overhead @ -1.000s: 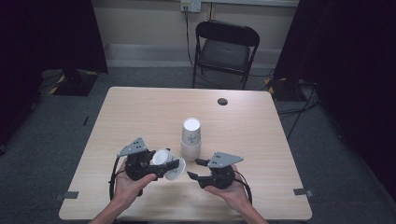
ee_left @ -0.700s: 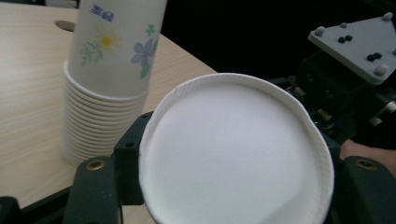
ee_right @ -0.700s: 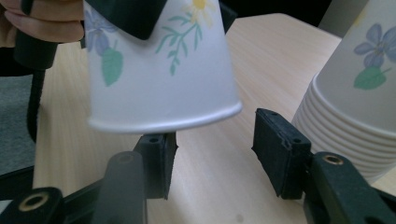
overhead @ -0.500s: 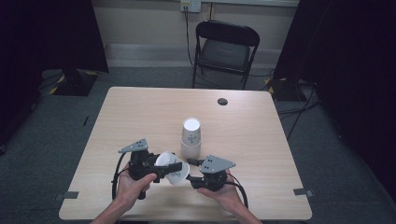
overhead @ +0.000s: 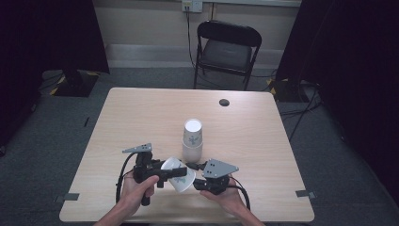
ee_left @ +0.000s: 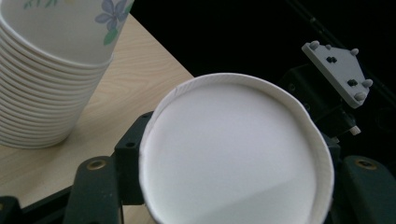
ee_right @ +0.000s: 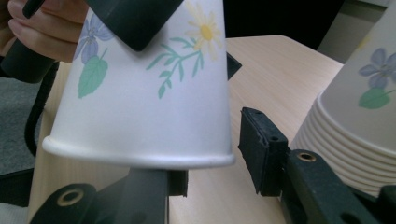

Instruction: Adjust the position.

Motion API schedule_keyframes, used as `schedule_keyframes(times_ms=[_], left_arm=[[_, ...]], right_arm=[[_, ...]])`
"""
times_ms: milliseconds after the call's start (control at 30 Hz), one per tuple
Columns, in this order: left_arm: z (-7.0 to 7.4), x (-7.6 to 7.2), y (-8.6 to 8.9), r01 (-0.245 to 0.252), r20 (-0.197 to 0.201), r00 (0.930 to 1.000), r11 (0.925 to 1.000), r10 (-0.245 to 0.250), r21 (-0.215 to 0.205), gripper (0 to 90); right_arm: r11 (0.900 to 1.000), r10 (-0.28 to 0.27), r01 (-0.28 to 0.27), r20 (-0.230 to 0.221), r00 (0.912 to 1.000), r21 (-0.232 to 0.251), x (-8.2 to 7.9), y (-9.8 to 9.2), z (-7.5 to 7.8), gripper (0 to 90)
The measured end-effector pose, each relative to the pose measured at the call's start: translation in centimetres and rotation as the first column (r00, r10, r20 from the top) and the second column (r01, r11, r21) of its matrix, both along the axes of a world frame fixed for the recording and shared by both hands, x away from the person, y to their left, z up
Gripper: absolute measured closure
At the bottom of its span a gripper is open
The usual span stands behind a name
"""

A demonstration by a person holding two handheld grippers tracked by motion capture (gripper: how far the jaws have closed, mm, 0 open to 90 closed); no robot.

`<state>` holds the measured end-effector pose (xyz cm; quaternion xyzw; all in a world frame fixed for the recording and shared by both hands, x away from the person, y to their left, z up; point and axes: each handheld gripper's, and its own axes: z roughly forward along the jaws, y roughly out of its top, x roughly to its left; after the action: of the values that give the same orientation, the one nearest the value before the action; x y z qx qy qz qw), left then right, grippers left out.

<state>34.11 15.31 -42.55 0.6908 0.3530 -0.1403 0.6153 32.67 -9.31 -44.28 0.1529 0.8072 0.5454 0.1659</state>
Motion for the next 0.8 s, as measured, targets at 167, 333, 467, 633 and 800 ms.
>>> schedule_keyframes(times_ms=[167,333,467,633,800], left_arm=[[-0.04,0.04,0.00,0.001,-0.017,0.9999,0.9998,-0.002,-0.018,34.9],[-0.04,0.14,0.01,0.007,-0.022,0.9997,0.9992,-0.008,-0.040,34.5],[-0.16,0.32,-0.15,0.011,-0.019,0.9998,0.9985,-0.012,-0.054,32.5],[-0.18,0.01,-0.17,0.003,0.032,0.9995,0.9997,-0.002,-0.022,30.2],[-0.29,-0.07,0.38,-0.026,0.058,0.9980,0.9996,0.027,-0.006,24.9]], right_arm=[[1.000,0.024,-0.024,-0.002,0.9997,0.015,-0.14,-0.19,0.01,72.9],[0.999,0.009,-0.010,0.024,0.9997,0.032,-0.26,-0.55,0.36,77.4],[0.999,-0.007,0.006,0.035,0.9994,0.053,-0.03,-0.97,0.69,82.3],[1.000,0.003,-0.004,0.040,0.9992,0.023,-0.05,-0.83,0.63,84.5],[1.000,0.019,-0.020,0.031,0.9993,0.003,-0.02,-0.52,0.48,86.3]])
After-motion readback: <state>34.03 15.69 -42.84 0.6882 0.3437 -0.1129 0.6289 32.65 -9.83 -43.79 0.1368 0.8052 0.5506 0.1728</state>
